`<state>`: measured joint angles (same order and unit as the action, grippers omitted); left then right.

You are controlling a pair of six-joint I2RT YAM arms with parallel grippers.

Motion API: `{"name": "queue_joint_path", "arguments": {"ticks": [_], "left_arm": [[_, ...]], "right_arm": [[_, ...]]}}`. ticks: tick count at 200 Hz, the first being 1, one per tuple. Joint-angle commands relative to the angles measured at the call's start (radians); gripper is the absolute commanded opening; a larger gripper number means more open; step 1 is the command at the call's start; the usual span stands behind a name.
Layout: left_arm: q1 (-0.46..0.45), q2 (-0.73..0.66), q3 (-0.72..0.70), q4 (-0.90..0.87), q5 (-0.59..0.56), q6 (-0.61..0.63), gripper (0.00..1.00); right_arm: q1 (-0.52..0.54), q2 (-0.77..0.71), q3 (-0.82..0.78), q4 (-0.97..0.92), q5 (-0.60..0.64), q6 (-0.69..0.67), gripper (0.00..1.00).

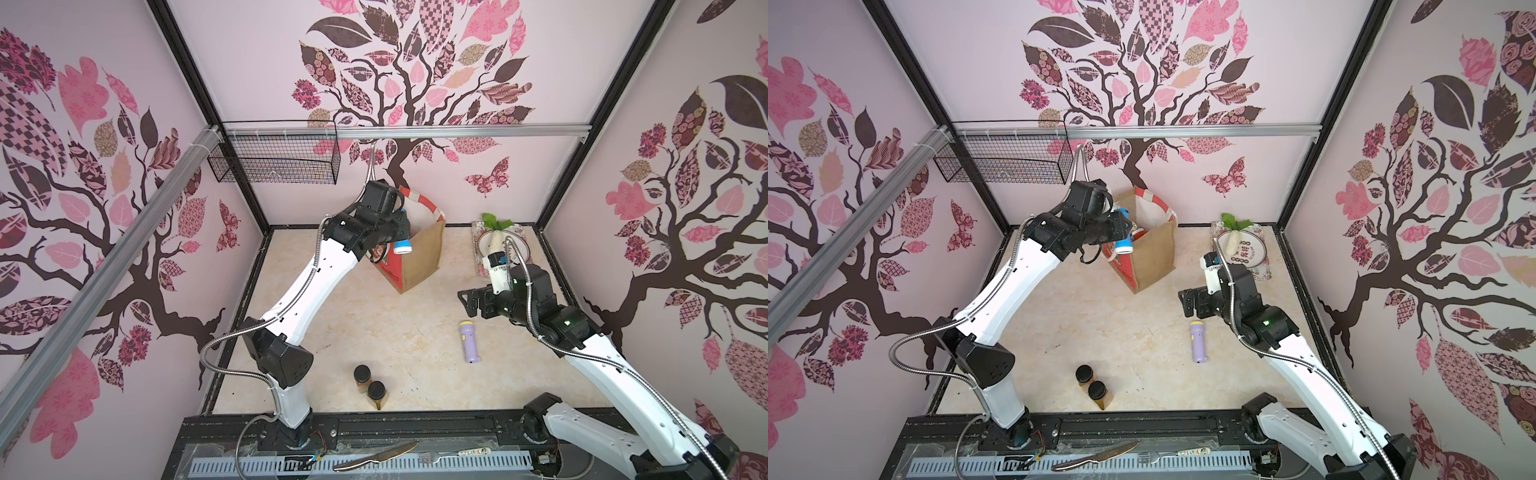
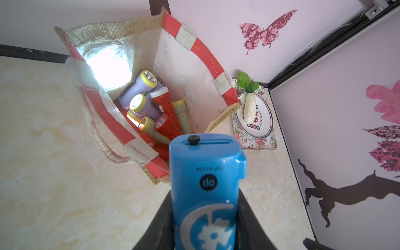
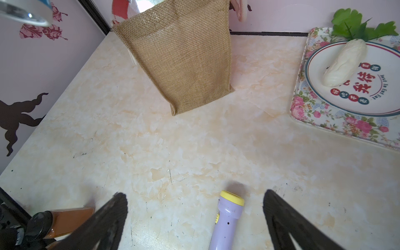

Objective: Put the flashlights into the tote bags
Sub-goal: Place the flashlight in the canvas bag.

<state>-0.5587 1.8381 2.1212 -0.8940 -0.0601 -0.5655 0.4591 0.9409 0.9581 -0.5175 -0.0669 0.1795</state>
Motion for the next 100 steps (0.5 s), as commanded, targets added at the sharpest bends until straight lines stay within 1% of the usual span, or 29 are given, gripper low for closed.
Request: {"name": "queue_joint_path", "arguments": {"ticks": [1, 34, 55, 77, 100], "left_arm": [[0.034, 0.055, 0.077, 0.089, 0.026, 0.006, 0.09], [0.062, 0.134, 0.122, 0.169, 0.038, 0.008, 0.09], [0.081, 0.203, 0.189, 0.173, 0.036, 0.015, 0.09], [0.103, 0.275, 0.258, 0.184, 0.065, 0.009, 0.09], [0.121, 0.349, 0.352, 0.160, 0.068, 0.009, 0.09]], "right_arm": [[0.009, -0.019, 0.015, -0.024, -0.015, -0.003, 1.00], [0.008, -0.013, 0.013, -0.021, -0.025, 0.001, 1.00], [0.010, -0.011, 0.013, -0.020, -0.025, 0.001, 1.00], [0.010, -0.013, 0.010, -0.018, -0.022, 0.000, 1.00], [0.010, -0.014, -0.009, -0.013, -0.022, 0.000, 1.00]]}}
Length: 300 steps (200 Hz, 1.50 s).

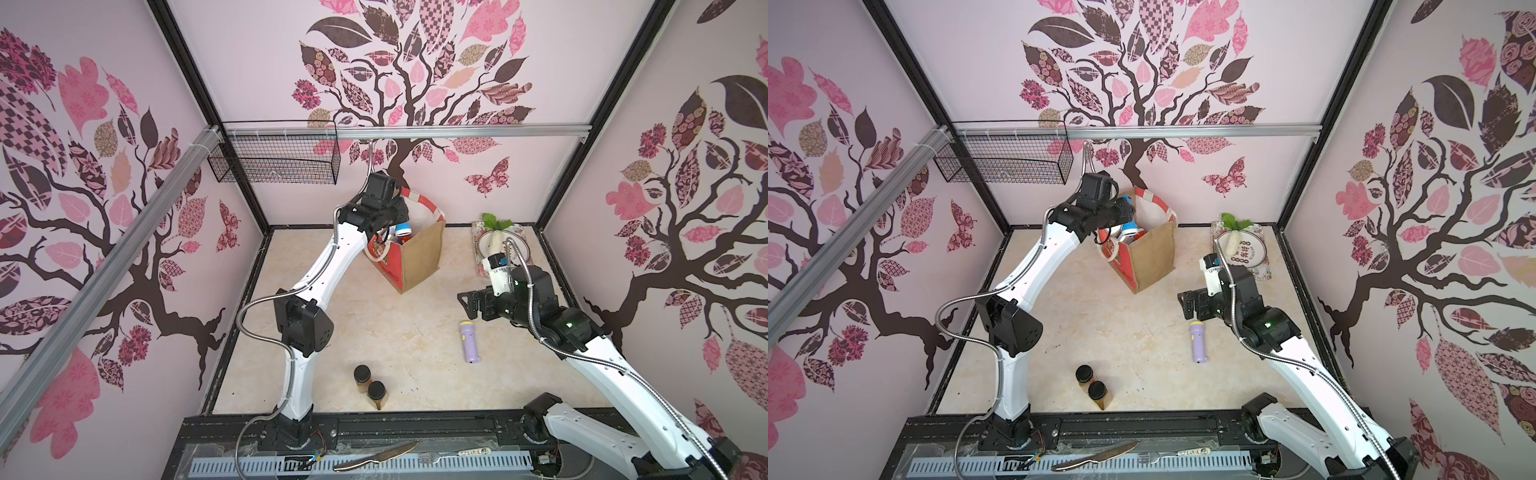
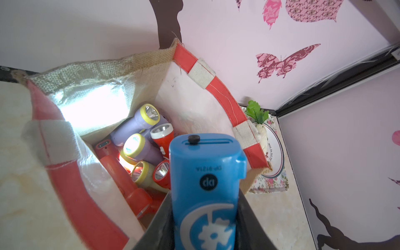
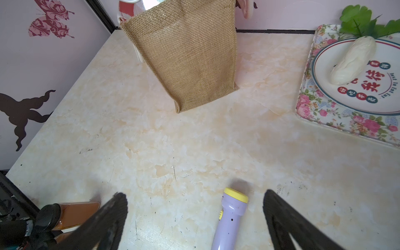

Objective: Put the flashlights into the tote bags
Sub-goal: Place the flashlight in the canvas bag.

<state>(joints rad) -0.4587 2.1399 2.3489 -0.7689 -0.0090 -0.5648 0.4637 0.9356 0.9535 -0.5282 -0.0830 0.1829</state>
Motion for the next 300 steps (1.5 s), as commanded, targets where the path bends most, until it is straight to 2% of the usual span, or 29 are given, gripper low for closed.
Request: {"name": "queue_joint_path", "arguments": {"ticks": [1, 124, 188, 246, 300], "left_arm": [[0.022, 0.049, 0.126, 0.035, 0.017, 0.008, 0.10], [0.046, 0.181, 0.131, 0.079, -0.015, 0.021, 0.15], [0.051, 0.161, 0.111, 0.085, -0.028, 0.031, 0.36], [0.052, 0.124, 0.110, 0.105, -0.033, 0.029, 0.64], [0.047, 0.014, 0.022, 0.156, 0.010, 0.016, 0.65]], "right_arm": [[0.005, -0.009, -0.004, -0.002, -0.006, -0.003, 1.00], [0.009, -0.012, -0.013, -0.001, 0.011, -0.014, 1.00], [0.008, -0.009, -0.014, 0.004, 0.012, -0.015, 1.00], [0.009, -0.007, -0.008, 0.002, 0.023, -0.018, 1.00], [0.008, 0.008, 0.025, -0.018, 0.030, -0.017, 1.00]]}}
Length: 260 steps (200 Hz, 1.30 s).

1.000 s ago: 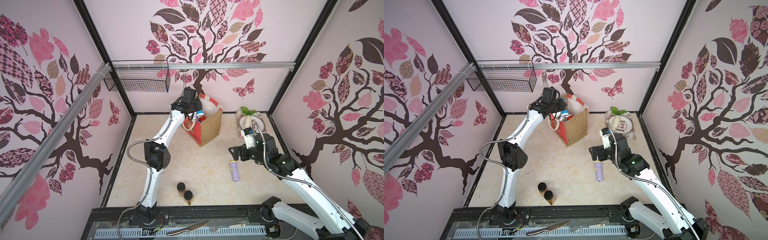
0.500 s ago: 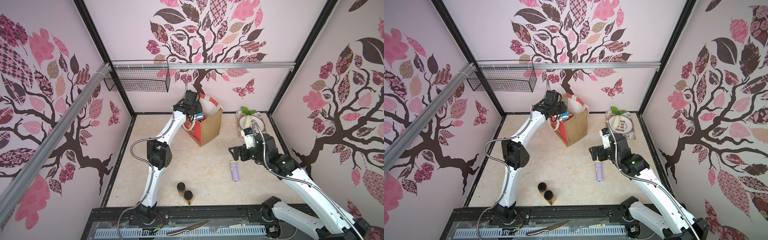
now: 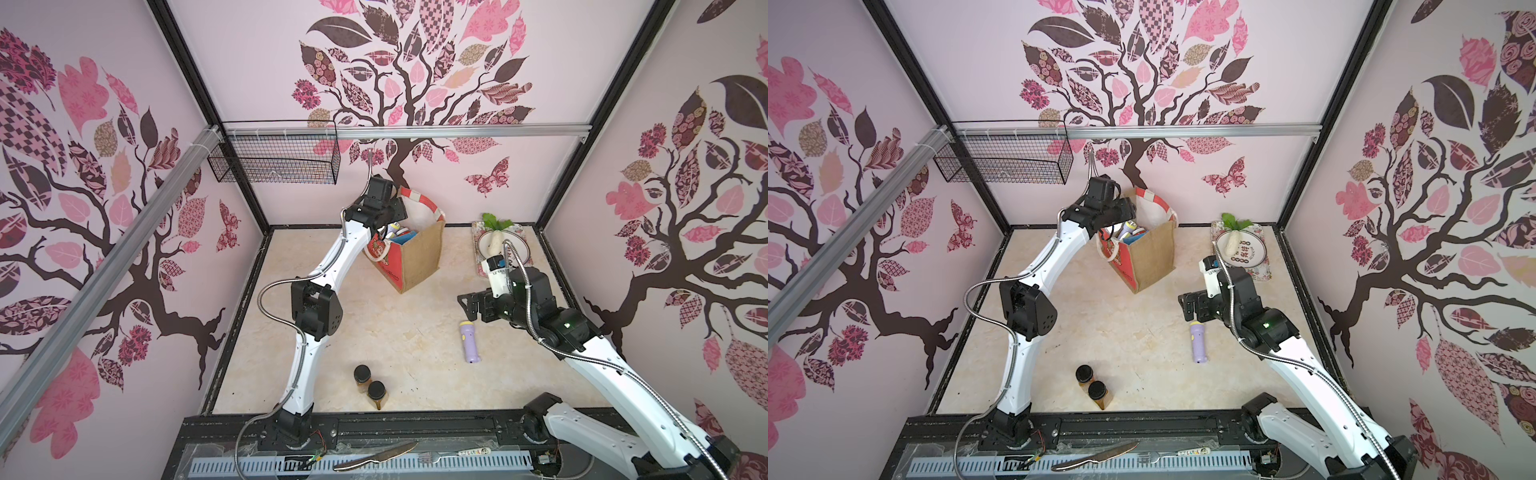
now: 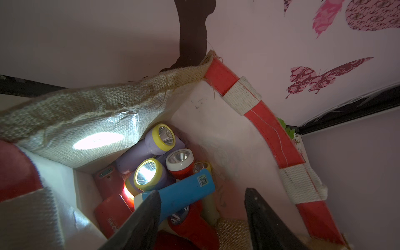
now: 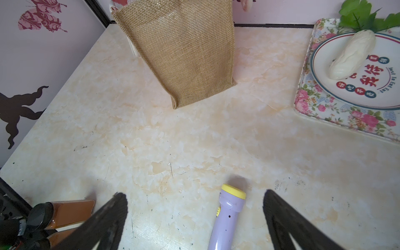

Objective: Put the flashlights into the tote bags
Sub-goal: Place the flashlight in the canvas bag, then pick up the flashlight from the center of the board.

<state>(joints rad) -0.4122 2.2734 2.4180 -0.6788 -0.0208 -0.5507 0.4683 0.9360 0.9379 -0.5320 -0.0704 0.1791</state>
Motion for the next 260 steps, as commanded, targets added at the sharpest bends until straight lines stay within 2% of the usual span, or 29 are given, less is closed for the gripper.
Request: {"name": "queue_joint_path", "arguments": {"ticks": [1, 76, 140, 211, 260], "left_arm": [[0.000, -0.123, -0.050, 0.066, 0.023, 0.001, 0.65], [-0.030, -0.420, -0.338, 0.042, 0.049, 0.026, 0.67], [-0.075, -0.728, -0.704, 0.047, 0.017, 0.044, 0.67], [-0.095, -0.928, -0.973, 0.011, 0.047, 0.049, 0.68], [-0.105, -1.042, -1.140, 0.025, 0.055, 0.052, 0.69]], "right_arm": [[0.004, 0.007, 0.041, -0.015, 0.018, -0.013, 1.00], [0.003, 0.025, 0.080, -0.070, 0.032, 0.031, 1.00], [0.003, 0.053, 0.100, -0.136, 0.039, 0.086, 1.00], [0.004, 0.105, 0.108, -0.195, 0.090, 0.142, 1.00], [0.003, 0.164, 0.111, -0.232, 0.079, 0.196, 1.00]]}}
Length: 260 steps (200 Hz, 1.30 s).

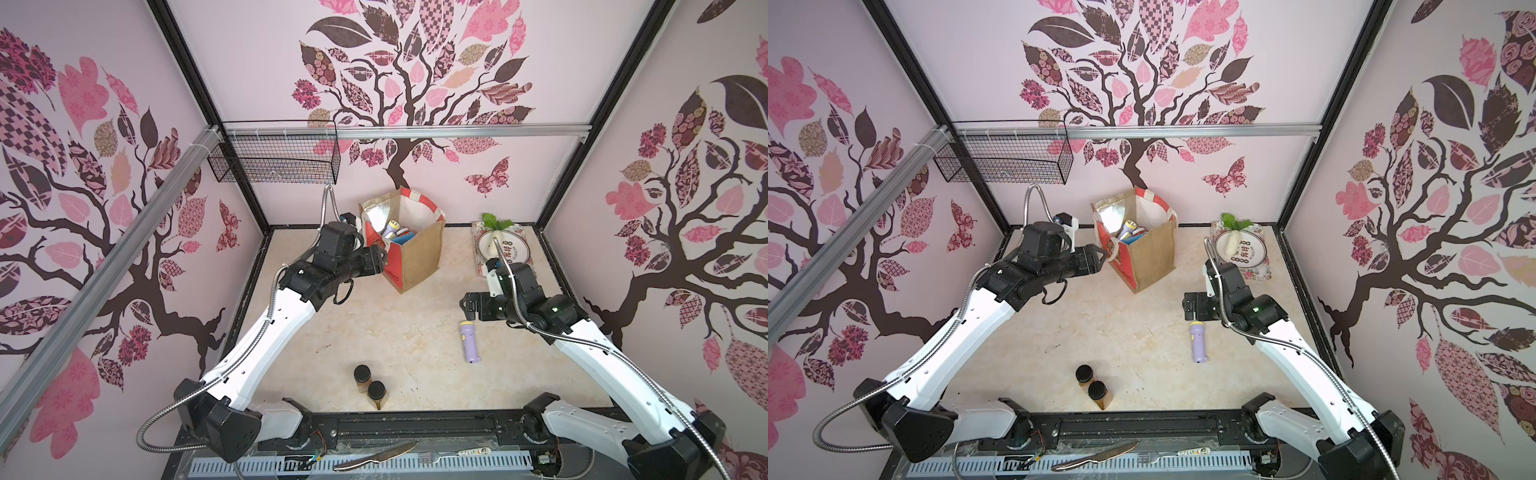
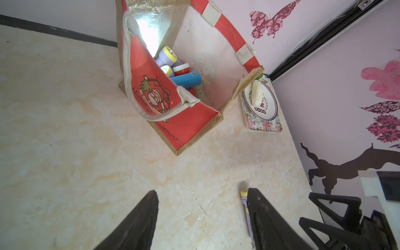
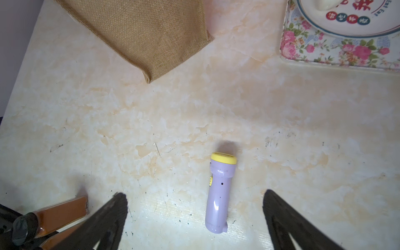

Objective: Put the flashlights into the tote bags
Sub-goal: Pick up the flashlight from the center of the board.

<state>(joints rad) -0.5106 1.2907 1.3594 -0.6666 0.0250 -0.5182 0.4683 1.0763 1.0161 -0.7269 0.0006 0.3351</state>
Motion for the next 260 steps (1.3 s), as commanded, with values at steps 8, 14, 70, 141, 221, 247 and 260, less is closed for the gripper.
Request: {"name": "queue_joint_path", "arguments": {"ticks": [8, 14, 70, 141, 221, 247, 260], "left_arm": [[-0.008, -0.076, -0.104, 0.009, 0.018, 0.026, 0.70], [-0.008, -0.091, -0.123, 0.006, 0.022, 0.030, 0.70], [-0.009, -0.221, -0.295, 0.010, 0.037, 0.034, 0.71], [-0.009, -0.358, -0.451, 0.016, 0.099, 0.060, 0.72], [-0.009, -0.407, -0.493, -0.002, 0.125, 0.102, 0.73], [-0.007, -0.403, -0.483, -0.019, 0.131, 0.103, 0.73], [-0.008, -0.402, -0.489, -0.013, 0.136, 0.097, 0.73]], "right_arm": [[0.004, 0.030, 0.027, -0.038, 0.003, 0.052, 1.00], [0.003, 0.035, 0.022, -0.037, 0.001, 0.058, 1.00], [0.003, 0.096, -0.015, -0.031, -0.024, 0.099, 1.00], [0.002, 0.119, -0.128, 0.022, -0.018, 0.174, 1.00], [0.003, 0.137, -0.256, 0.082, -0.047, 0.201, 0.99], [0.003, 0.171, -0.256, 0.081, -0.059, 0.193, 1.00], [0.003, 0.178, -0.269, 0.093, -0.059, 0.193, 1.00]]}}
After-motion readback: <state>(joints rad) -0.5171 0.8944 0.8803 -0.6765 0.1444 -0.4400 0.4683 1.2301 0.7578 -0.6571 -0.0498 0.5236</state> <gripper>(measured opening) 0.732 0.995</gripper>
